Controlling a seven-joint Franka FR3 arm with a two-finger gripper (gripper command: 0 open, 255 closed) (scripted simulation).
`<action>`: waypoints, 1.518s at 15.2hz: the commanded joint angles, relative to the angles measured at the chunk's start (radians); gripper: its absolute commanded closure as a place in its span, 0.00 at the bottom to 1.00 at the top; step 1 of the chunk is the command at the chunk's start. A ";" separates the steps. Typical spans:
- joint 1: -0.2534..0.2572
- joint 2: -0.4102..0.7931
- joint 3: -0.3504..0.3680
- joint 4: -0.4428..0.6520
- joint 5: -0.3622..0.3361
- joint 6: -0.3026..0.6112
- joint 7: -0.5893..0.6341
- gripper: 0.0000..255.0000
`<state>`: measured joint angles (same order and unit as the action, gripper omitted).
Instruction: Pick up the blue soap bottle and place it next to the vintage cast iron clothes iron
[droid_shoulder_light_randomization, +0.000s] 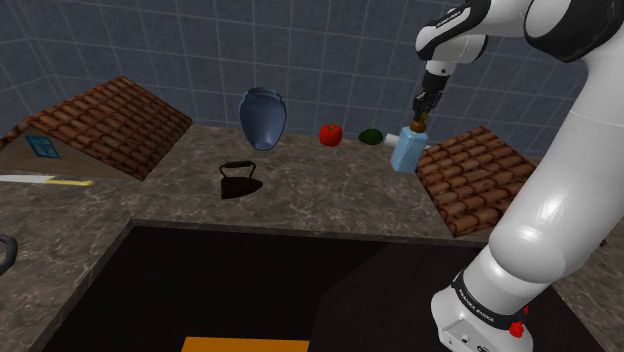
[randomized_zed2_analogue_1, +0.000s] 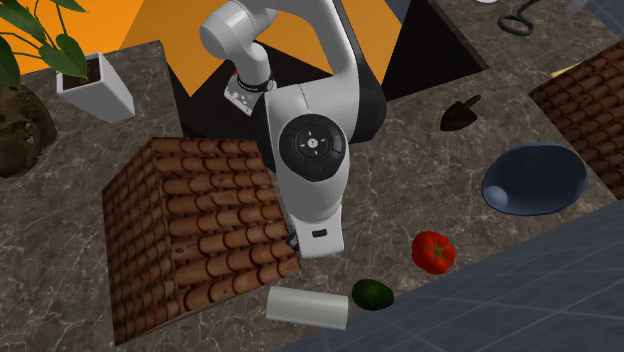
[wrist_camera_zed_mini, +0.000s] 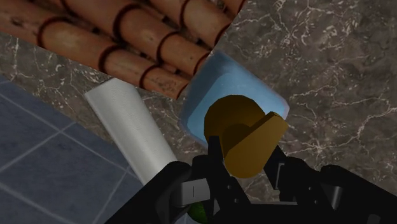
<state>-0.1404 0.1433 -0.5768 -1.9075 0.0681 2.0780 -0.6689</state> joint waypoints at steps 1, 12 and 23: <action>0.000 0.000 0.000 0.000 0.000 0.000 0.000 1.00; 0.004 -0.037 -0.004 0.109 -0.026 -0.140 0.016 1.00; 0.003 -0.044 -0.006 0.249 -0.031 -0.286 0.018 1.00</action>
<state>-0.1370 0.1000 -0.5822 -1.6732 0.0375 1.8071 -0.6500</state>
